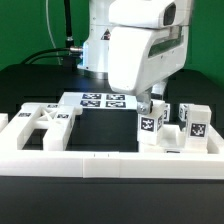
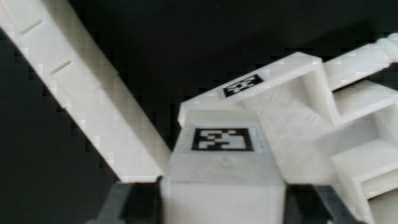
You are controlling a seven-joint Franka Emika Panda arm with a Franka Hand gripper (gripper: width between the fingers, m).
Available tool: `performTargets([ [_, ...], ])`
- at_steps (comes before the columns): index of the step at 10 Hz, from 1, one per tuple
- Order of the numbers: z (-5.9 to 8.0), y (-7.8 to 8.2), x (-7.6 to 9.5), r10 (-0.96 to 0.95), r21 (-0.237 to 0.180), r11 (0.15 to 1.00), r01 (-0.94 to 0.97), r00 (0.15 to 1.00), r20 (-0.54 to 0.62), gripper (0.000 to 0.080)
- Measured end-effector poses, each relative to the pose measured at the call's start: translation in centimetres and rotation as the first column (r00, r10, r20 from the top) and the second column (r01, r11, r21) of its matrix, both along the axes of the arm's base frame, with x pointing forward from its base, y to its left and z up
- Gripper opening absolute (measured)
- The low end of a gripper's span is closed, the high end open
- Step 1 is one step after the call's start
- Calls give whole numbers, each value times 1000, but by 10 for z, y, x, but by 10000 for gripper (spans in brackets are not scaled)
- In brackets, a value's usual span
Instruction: Assemble chair
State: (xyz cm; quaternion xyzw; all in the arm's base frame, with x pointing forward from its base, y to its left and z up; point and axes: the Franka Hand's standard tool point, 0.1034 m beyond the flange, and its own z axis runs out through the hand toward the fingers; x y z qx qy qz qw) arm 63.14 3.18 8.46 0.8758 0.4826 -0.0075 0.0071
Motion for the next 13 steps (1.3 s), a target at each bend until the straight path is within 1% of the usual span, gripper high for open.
performTargets([
  [2,0,0,0,-46,0,999,46,999,1,287],
  [3,0,1,0,-136,0,991,136,991,2,287],
  [5,-1,11,0,-373,3,928,373,928,11,287],
  [6,-1,16,0,-448,5,894,447,894,13,287],
  [8,-1,22,0,-636,8,772,636,772,18,287],
  [10,-1,23,0,-788,12,615,788,615,18,287],
  [11,-1,23,0,-829,14,559,829,559,16,287],
  [12,-1,23,0,-876,15,483,876,483,16,287],
  [13,-1,23,0,-901,16,433,901,433,16,287],
])
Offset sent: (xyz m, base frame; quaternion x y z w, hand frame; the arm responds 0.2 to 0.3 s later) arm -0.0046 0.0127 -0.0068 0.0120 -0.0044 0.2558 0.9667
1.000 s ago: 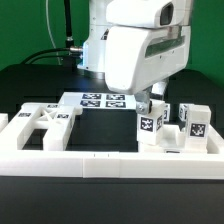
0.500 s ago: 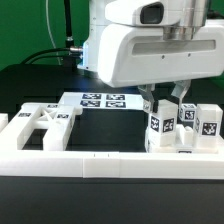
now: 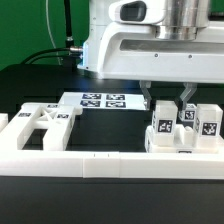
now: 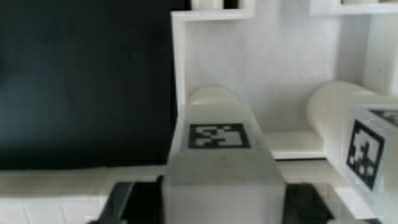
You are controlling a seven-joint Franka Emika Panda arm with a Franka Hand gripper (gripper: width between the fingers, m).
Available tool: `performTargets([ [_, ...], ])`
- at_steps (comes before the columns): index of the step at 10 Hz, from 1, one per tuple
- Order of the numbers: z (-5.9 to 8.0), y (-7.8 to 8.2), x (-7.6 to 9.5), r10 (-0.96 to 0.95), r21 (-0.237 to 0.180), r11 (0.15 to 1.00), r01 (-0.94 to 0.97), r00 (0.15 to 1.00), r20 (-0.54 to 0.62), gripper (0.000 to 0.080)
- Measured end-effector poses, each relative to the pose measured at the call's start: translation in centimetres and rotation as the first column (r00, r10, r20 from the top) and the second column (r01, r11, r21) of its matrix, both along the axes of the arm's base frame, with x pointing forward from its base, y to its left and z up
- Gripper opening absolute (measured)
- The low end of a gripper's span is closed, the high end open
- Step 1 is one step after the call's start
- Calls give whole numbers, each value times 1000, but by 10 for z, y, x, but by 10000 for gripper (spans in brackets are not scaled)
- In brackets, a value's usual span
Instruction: Assemble chair
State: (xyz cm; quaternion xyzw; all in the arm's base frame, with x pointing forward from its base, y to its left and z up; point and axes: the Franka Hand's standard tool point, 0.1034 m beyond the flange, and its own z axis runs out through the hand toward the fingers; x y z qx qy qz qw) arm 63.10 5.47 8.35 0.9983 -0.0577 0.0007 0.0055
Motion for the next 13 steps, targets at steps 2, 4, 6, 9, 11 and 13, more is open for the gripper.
performTargets([
  [2,0,0,0,-102,1,995,102,995,1,287],
  [4,0,0,0,-237,2,972,237,972,2,287],
  [6,-1,1,-1,-424,11,906,424,906,0,287],
  [9,-2,-1,0,-706,59,706,706,708,-31,287],
  [11,-2,-2,0,-837,76,538,839,543,-68,287],
  [13,-2,0,0,-923,67,371,926,376,-83,287],
])
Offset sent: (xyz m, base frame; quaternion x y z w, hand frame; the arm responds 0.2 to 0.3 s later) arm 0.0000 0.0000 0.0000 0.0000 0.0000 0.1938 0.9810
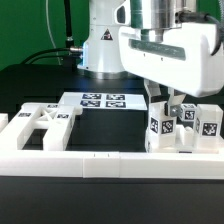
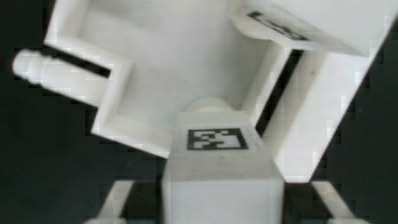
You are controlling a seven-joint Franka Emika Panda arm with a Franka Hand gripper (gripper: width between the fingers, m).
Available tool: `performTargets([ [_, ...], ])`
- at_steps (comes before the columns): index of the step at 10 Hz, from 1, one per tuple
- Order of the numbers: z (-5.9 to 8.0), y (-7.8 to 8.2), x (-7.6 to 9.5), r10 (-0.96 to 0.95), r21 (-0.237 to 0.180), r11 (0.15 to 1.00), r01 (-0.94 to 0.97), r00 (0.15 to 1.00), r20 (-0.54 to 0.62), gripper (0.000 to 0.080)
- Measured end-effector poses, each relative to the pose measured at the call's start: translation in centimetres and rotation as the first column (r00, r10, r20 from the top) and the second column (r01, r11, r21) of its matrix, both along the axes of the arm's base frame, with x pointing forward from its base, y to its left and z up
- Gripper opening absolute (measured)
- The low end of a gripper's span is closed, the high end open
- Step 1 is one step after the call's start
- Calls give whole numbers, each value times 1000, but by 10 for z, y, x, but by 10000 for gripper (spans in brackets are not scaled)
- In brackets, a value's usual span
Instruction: Assemble chair
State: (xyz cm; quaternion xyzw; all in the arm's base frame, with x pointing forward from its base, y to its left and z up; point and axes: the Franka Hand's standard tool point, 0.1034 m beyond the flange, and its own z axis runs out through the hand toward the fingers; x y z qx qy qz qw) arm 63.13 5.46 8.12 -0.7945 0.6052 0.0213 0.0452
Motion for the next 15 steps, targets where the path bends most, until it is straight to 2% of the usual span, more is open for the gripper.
performTargets([
  [5,0,2,0,-274,3,962,274,961,-32,287],
  [7,0,2,0,-258,3,966,258,966,-31,287],
  [8,-1,2,0,-238,3,971,239,971,-29,342],
  [9,-1,2,0,-236,3,972,236,971,-29,530],
  [10,0,3,0,-147,2,989,147,989,-22,612],
  [13,0,3,0,114,-3,994,-114,994,3,647],
  [15,0,3,0,285,-8,959,-285,958,19,649],
])
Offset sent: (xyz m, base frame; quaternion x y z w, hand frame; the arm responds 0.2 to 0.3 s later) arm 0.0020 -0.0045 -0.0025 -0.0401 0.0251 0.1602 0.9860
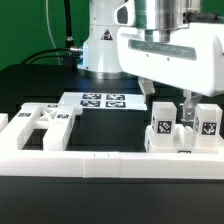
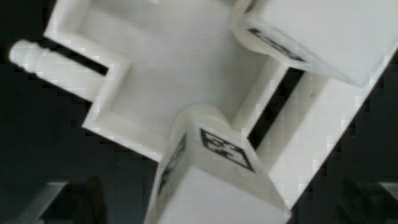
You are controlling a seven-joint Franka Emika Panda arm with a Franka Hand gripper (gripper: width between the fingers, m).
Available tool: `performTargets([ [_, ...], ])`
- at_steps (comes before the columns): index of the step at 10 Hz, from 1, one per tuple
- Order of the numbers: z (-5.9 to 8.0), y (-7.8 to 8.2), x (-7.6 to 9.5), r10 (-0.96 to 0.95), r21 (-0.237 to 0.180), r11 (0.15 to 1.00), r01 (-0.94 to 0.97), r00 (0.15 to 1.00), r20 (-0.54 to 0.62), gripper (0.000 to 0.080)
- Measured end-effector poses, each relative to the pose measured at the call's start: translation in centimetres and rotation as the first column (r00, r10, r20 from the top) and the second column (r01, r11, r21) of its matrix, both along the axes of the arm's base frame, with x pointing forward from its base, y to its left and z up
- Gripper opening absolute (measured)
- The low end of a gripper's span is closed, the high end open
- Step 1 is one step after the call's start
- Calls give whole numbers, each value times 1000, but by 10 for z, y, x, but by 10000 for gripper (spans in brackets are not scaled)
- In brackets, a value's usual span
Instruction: Assemble chair
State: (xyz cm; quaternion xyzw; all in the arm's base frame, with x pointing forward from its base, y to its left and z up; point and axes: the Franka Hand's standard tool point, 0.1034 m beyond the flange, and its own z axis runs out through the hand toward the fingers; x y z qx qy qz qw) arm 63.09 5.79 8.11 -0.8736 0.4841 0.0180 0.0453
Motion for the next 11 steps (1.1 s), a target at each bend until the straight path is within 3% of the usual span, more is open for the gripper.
performTargets([
  [4,-1,0,-1,381,-23,925,-380,924,28,649],
  [11,-2,-3,-1,801,-67,599,-798,597,48,649],
])
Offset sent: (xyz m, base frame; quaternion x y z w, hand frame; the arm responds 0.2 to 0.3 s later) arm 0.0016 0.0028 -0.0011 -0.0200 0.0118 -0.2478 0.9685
